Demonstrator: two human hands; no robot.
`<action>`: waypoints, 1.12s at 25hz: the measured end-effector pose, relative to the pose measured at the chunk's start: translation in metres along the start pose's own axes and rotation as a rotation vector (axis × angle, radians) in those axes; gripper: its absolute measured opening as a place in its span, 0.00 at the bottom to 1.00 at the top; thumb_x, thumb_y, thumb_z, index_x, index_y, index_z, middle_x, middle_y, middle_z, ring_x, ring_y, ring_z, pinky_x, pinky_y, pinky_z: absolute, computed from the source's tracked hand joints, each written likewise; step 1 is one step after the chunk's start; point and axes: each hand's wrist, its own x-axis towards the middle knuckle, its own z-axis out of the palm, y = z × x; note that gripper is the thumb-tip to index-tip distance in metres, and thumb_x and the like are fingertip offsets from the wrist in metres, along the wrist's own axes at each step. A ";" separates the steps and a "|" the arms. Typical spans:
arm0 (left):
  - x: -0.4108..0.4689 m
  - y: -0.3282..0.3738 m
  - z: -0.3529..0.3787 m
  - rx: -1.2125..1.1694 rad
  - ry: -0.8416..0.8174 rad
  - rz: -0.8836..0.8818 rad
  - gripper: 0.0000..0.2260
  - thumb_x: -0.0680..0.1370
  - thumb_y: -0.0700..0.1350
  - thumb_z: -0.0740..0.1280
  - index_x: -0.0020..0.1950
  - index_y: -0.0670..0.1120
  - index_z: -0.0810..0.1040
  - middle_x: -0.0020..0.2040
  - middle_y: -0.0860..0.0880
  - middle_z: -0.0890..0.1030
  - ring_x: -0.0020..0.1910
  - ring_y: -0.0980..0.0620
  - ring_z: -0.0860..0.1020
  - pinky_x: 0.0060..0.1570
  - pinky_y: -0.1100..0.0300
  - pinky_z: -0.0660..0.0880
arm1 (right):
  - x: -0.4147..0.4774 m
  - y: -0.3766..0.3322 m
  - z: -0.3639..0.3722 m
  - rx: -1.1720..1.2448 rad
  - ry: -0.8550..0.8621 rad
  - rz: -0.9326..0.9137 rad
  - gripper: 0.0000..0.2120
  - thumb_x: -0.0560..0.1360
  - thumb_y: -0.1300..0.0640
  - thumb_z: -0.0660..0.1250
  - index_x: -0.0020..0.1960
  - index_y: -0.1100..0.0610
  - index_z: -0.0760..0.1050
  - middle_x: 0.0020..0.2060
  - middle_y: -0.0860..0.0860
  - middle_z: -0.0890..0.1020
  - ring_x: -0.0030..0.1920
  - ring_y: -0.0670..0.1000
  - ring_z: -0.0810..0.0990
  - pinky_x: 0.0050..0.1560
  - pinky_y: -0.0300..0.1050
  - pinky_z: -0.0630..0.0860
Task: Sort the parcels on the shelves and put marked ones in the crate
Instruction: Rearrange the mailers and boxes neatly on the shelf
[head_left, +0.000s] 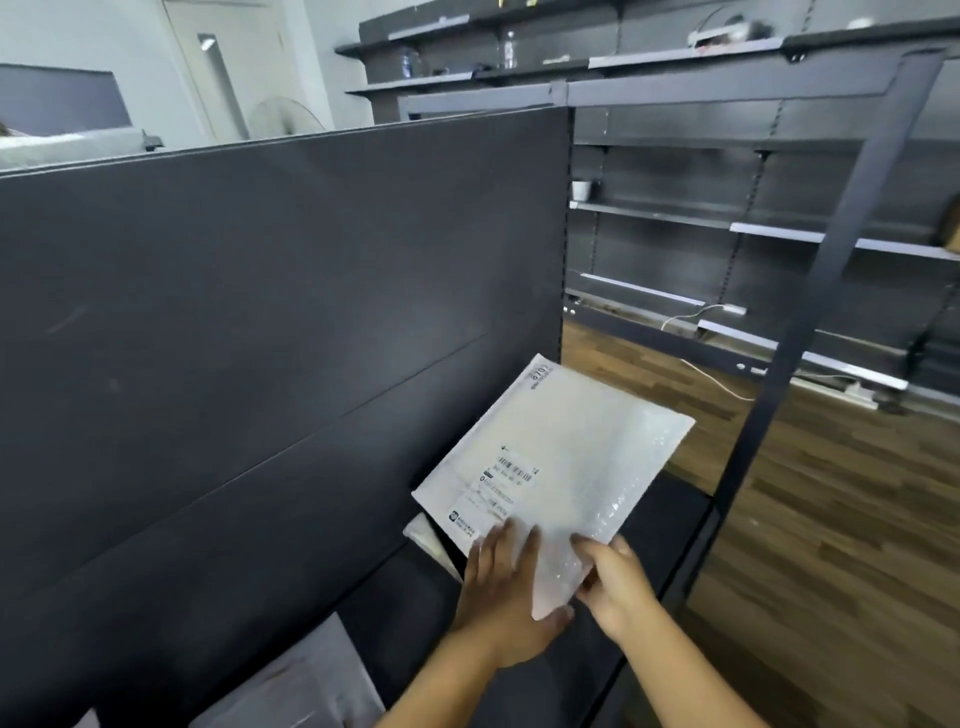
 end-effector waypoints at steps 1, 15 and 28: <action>-0.010 0.006 -0.003 -0.025 0.007 -0.004 0.40 0.74 0.69 0.50 0.77 0.51 0.37 0.77 0.48 0.34 0.76 0.48 0.33 0.72 0.53 0.32 | -0.008 -0.006 -0.004 -0.011 -0.023 -0.039 0.14 0.75 0.67 0.62 0.59 0.57 0.74 0.51 0.56 0.82 0.52 0.58 0.81 0.49 0.53 0.78; -0.200 0.004 -0.080 -0.962 0.727 -0.304 0.30 0.76 0.47 0.67 0.74 0.49 0.54 0.63 0.49 0.73 0.59 0.50 0.75 0.60 0.54 0.73 | -0.162 -0.075 -0.045 -0.185 -0.452 -0.345 0.12 0.78 0.65 0.59 0.59 0.53 0.73 0.52 0.50 0.81 0.51 0.50 0.80 0.52 0.46 0.76; -0.325 0.018 -0.110 -0.858 0.868 -0.221 0.07 0.76 0.42 0.68 0.47 0.49 0.71 0.45 0.50 0.83 0.45 0.51 0.82 0.43 0.53 0.78 | -0.184 -0.051 0.039 -0.458 -0.355 -0.363 0.15 0.76 0.64 0.58 0.60 0.57 0.75 0.54 0.54 0.80 0.55 0.56 0.78 0.61 0.56 0.73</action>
